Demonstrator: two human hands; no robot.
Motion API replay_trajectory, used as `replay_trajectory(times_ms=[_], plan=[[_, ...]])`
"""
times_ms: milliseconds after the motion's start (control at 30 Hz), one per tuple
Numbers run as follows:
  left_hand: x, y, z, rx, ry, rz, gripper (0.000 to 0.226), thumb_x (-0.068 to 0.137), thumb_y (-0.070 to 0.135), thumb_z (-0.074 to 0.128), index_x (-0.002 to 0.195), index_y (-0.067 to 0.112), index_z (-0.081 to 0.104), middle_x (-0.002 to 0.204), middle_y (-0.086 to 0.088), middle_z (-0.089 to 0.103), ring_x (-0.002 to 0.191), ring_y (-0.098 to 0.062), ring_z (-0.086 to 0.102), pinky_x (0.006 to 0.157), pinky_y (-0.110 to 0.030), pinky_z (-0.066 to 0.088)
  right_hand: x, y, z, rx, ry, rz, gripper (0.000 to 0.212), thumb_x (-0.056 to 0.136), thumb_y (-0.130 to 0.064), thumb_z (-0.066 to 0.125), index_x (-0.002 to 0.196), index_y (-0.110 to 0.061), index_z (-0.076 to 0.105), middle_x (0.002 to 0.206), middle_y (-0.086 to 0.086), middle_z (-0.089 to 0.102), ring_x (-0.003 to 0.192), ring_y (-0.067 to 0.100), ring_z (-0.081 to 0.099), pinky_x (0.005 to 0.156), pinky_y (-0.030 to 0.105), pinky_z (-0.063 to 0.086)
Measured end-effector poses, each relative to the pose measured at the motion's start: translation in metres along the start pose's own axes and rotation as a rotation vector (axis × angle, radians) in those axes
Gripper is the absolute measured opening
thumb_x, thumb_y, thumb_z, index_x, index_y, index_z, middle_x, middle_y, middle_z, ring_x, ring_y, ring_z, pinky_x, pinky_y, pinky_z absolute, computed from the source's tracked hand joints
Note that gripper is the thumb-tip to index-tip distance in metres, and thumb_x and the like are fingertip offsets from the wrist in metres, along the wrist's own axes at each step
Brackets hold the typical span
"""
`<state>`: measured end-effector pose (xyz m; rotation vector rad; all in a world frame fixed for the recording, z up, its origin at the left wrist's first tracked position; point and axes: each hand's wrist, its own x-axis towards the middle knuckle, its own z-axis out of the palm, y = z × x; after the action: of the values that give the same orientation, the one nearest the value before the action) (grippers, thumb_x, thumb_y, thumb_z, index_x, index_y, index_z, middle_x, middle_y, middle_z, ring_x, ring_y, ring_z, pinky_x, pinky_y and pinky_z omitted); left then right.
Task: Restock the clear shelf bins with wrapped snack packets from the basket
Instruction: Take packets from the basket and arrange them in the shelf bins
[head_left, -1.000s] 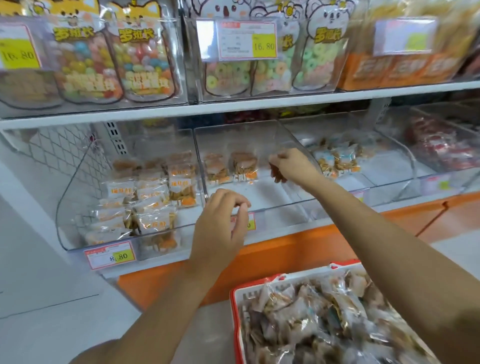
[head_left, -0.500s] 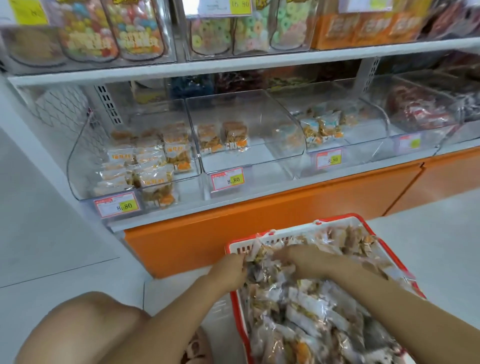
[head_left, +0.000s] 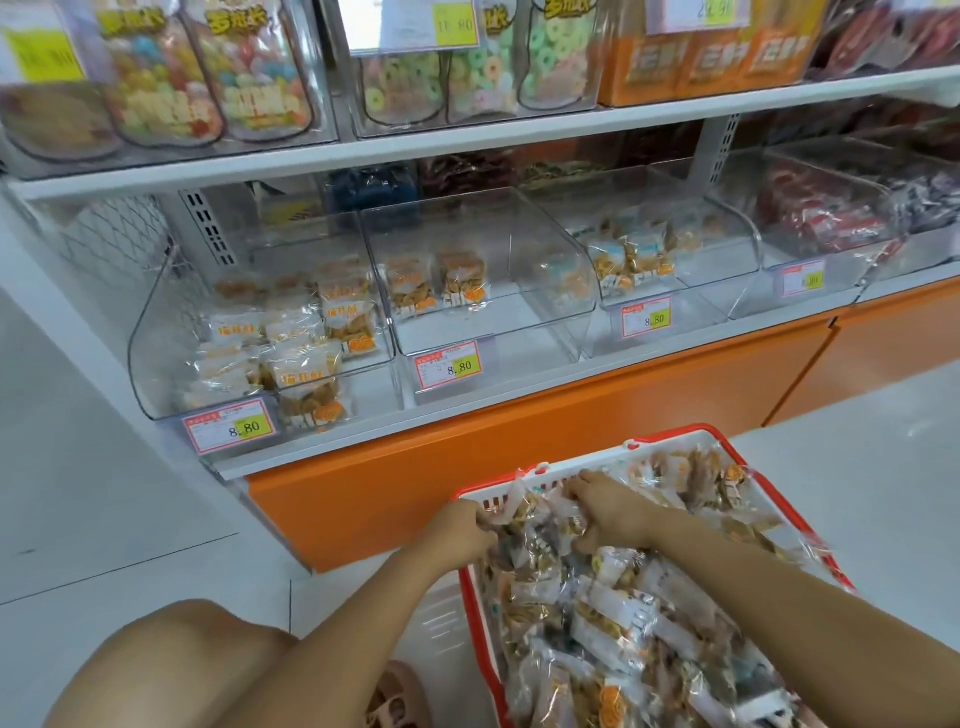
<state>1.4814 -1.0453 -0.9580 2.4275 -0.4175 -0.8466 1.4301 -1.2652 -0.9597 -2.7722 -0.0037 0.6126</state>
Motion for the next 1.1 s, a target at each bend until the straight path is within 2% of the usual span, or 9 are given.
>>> replay_trajectory(times_ms=[100, 200, 267, 433, 567, 667, 767, 900, 1100], plan=[[0.001, 0.012, -0.007, -0.129, -0.034, 0.040, 0.017, 0.089, 0.023, 0.064, 0.105, 0.017, 0.066, 0.108, -0.002, 0.061, 0.096, -0.015, 0.058, 0.085, -0.027, 0.048, -0.008, 0.014, -0.018, 0.575, 0.047, 0.079, 0.052, 0.078, -0.029, 0.077, 0.118, -0.007, 0.052, 0.105, 0.015, 0.057, 0.079, 0.014, 0.054, 0.068, 0.020, 0.052], [-0.004, 0.040, -0.017, -0.342, -0.035, 0.114, 0.039, 0.087, 0.027, 0.068, 0.123, 0.015, 0.058, 0.116, 0.004, 0.061, 0.097, -0.009, 0.060, 0.080, -0.020, 0.051, -0.011, 0.029, -0.036, 1.313, -0.038, 0.016, 0.051, 0.081, -0.029, 0.072, 0.114, 0.008, 0.058, 0.105, 0.023, 0.060, 0.092, 0.028, 0.056, 0.098, 0.045, 0.047], [-0.007, 0.059, -0.022, -0.526, -0.094, 0.140, 0.037, 0.085, 0.019, 0.071, 0.120, 0.014, 0.059, 0.108, 0.003, 0.066, 0.092, -0.012, 0.066, 0.076, -0.021, 0.056, -0.015, 0.025, -0.047, 1.590, -0.110, -0.059, 0.037, 0.092, -0.018, 0.058, 0.121, 0.006, 0.059, 0.119, 0.023, 0.062, 0.104, 0.029, 0.061, 0.098, 0.040, 0.050], [-0.003, 0.087, -0.009, -0.687, -0.132, 0.155, 0.036, 0.083, 0.013, 0.072, 0.117, 0.010, 0.061, 0.102, -0.008, 0.071, 0.086, -0.020, 0.072, 0.078, -0.031, 0.059, -0.014, 0.010, -0.054, 1.525, 0.047, -0.008, 0.025, 0.096, -0.012, 0.052, 0.115, -0.002, 0.064, 0.096, 0.013, 0.069, 0.079, 0.017, 0.066, 0.068, 0.026, 0.055], [0.001, 0.106, -0.007, -0.805, 0.079, 0.119, 0.044, 0.080, 0.016, 0.076, 0.116, 0.007, 0.054, 0.099, -0.010, 0.068, 0.075, -0.020, 0.072, 0.070, -0.030, 0.059, -0.020, 0.013, -0.061, 1.336, 0.280, -0.031, 0.031, 0.099, -0.029, 0.046, 0.114, -0.009, 0.065, 0.103, 0.007, 0.070, 0.095, 0.022, 0.064, 0.083, 0.030, 0.053], [-0.003, 0.118, -0.022, -0.877, 0.099, 0.196, 0.034, 0.083, 0.016, 0.072, 0.111, 0.006, 0.057, 0.098, -0.014, 0.070, 0.078, -0.020, 0.072, 0.068, -0.024, 0.058, -0.033, 0.010, -0.076, 1.260, 0.133, -0.179, 0.048, 0.089, -0.051, 0.056, 0.128, -0.024, 0.059, 0.122, -0.002, 0.066, 0.113, 0.014, 0.062, 0.097, 0.032, 0.048], [-0.010, 0.128, -0.036, -0.750, 0.147, 0.350, 0.009, 0.091, 0.018, 0.062, 0.096, 0.013, 0.068, 0.086, 0.000, 0.073, 0.075, -0.008, 0.069, 0.064, -0.018, 0.053, -0.036, 0.016, -0.086, 1.436, 0.031, -0.219, 0.061, 0.064, -0.036, 0.087, 0.116, -0.011, 0.066, 0.118, 0.013, 0.067, 0.107, 0.025, 0.066, 0.091, 0.035, 0.053], [-0.006, 0.137, -0.056, -0.586, 0.341, 0.375, 0.008, 0.086, 0.026, 0.069, 0.093, 0.029, 0.066, 0.087, 0.011, 0.067, 0.081, -0.001, 0.062, 0.068, -0.015, 0.045, -0.047, 0.023, -0.100, 1.629, -0.059, -0.298, 0.055, 0.066, -0.029, 0.086, 0.112, -0.004, 0.068, 0.114, 0.021, 0.067, 0.100, 0.027, 0.068, 0.083, 0.035, 0.057], [-0.005, 0.163, -0.070, -0.651, 0.214, 0.396, 0.012, 0.084, 0.024, 0.070, 0.096, 0.020, 0.069, 0.086, 0.006, 0.068, 0.063, 0.004, 0.060, 0.057, -0.014, 0.047, -0.048, 0.022, -0.126, 1.021, 0.161, -0.141, 0.055, 0.075, -0.053, 0.074, 0.094, -0.003, 0.062, 0.083, 0.019, 0.060, 0.079, 0.031, 0.061, 0.084, 0.052, 0.050]])
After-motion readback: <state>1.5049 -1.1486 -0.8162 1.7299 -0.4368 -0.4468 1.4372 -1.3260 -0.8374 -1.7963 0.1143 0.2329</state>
